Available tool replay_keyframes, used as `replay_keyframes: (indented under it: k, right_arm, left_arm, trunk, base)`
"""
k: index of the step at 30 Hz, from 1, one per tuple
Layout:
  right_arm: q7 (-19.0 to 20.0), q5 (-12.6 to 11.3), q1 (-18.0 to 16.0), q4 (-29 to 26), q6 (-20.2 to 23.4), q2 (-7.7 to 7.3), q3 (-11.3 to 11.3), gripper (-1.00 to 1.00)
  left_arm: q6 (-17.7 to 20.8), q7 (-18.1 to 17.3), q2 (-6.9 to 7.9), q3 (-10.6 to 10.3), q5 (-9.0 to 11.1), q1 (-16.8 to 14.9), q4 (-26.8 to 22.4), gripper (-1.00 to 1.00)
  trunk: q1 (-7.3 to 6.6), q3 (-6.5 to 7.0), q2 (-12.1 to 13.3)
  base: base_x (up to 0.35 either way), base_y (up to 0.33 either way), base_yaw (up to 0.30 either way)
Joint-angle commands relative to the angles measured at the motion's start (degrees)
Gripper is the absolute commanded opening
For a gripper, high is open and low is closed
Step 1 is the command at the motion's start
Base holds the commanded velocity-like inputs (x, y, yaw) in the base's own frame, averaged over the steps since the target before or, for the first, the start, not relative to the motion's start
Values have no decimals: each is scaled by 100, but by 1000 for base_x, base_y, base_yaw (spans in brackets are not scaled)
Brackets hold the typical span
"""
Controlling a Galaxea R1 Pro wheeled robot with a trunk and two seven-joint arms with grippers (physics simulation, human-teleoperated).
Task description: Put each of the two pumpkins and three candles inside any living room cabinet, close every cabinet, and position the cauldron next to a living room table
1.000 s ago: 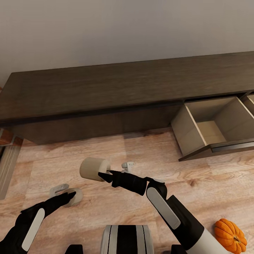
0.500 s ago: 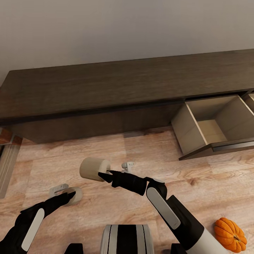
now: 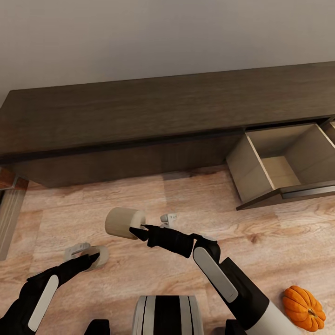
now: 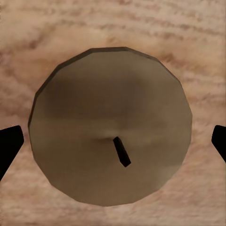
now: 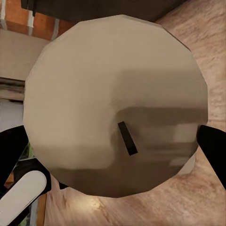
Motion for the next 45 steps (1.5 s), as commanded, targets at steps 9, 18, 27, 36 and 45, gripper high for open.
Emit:
replay_keyframes:
  k: [9, 18, 27, 36, 45]
  right_arm:
    - [1, 3, 0, 61, -6, 0, 39, -100]
    - [0, 4, 0, 79, -8, 0, 49, -100]
    - [0, 4, 0, 79, -8, 2, 52, -100]
    - [-2, 4, 0, 82, -8, 0, 47, -100]
    - [-3, 4, 0, 83, -8, 0, 47, -100]
  left_arm:
    - [0, 78, -6, 211, -1, 0, 8, 100]
    - [0, 112, -8, 270, -9, 0, 9, 100]
    - [-16, 44, -10, 255, 28, 0, 7, 100]
    - [-20, 19, -8, 246, 44, 0, 1, 100]
    - [-19, 19, -16, 229, 44, 0, 2, 100]
  trunk:
    - [10, -89, -5]
    - [10, -89, -5]
    - [10, -89, -5]
    - [10, -89, -5]
    - [10, -89, -5]
  base:
    - [0, 0, 0]
    - [0, 0, 0]
    - [0, 0, 0]
    - [0, 0, 0]
    - [0, 0, 0]
